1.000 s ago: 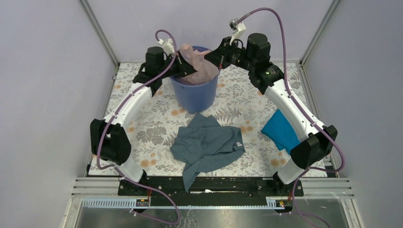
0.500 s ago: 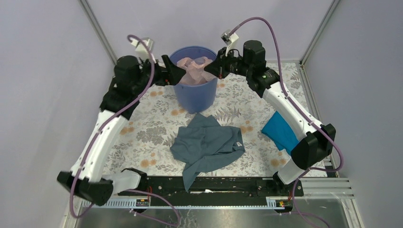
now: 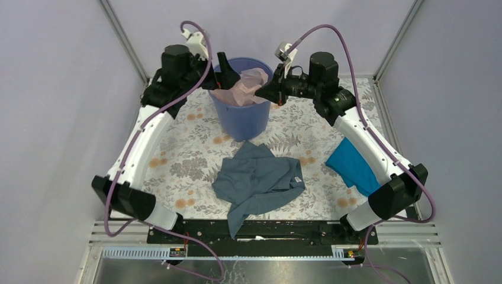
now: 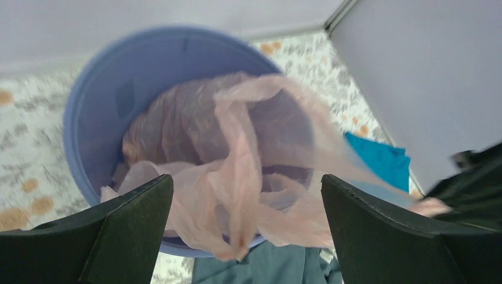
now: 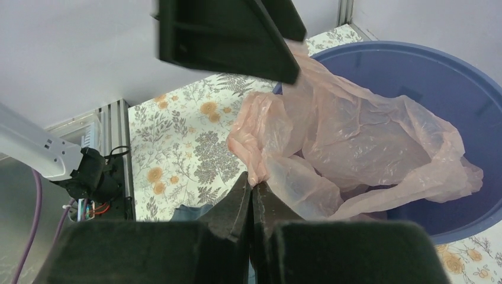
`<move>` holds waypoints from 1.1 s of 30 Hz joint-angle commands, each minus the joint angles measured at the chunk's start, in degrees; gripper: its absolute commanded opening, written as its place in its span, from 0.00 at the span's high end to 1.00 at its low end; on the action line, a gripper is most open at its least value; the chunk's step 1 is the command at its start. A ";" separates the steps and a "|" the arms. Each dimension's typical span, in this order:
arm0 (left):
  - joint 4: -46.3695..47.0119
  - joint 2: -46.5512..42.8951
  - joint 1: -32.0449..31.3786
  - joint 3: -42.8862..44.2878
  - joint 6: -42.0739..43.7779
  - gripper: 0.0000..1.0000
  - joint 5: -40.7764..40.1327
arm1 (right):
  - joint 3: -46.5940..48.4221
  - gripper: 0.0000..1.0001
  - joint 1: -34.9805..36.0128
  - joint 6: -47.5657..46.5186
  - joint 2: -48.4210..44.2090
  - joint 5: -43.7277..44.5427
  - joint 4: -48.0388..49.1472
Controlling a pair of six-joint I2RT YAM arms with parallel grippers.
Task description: Put the trash bags into the trash bin
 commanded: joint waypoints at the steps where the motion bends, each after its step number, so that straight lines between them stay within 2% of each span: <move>1: -2.42 1.02 0.07 1.25 1.55 0.01 2.58 | -0.14 0.96 0.28 -1.90 -3.02 -1.97 -0.26; 4: -1.63 -0.89 0.07 -1.88 2.06 0.01 0.59 | -0.14 0.96 0.39 -2.42 -3.21 -1.96 -0.94; 6: -1.70 -1.27 0.07 -2.76 2.53 0.07 -1.06 | -0.30 0.96 0.34 -2.42 -3.28 -2.43 -1.02; 10: -2.21 -0.30 0.09 -2.00 2.75 0.34 -6.05 | -1.38 0.94 0.32 -2.94 -4.02 -2.47 -2.05; 13: -3.81 2.04 0.19 1.00 2.29 0.67 -9.44 | -3.99 0.91 0.35 -4.14 -5.74 -0.32 -3.19; 15: -4.53 4.20 0.80 3.87 1.19 0.83 -10.61 | -5.79 0.91 0.33 -5.04 -6.99 0.74 -4.26; 18: -4.14 7.22 2.31 8.54 -1.63 0.87 -9.42 | -8.10 0.86 0.39 -7.26 -8.51 1.05 -6.70; 21: -3.48 10.27 3.40 14.45 -3.35 0.89 -7.95 | -11.04 0.73 0.27 -11.21 -9.73 0.22 -10.12; 23: -1.98 12.81 3.93 17.85 -3.56 0.89 -8.16 | -13.53 0.69 0.38 -13.54 -10.16 -0.77 -11.82; 26: 2.22 16.42 5.61 20.62 -4.37 0.89 -5.97 | -17.00 0.77 0.33 -13.95 -9.82 -1.95 -11.51; 30: 8.11 19.87 6.71 21.72 -6.33 0.91 -3.85 | -21.59 0.97 0.42 -7.49 -8.41 -2.24 -5.26; 31: 9.26 20.68 6.81 21.82 -6.44 0.91 -3.19 | -22.46 0.98 0.39 -5.50 -8.24 -1.33 -3.94; 33: 11.45 22.14 6.92 21.89 -6.31 0.92 -2.64 | -25.08 0.90 0.37 -2.09 -8.49 1.54 -0.30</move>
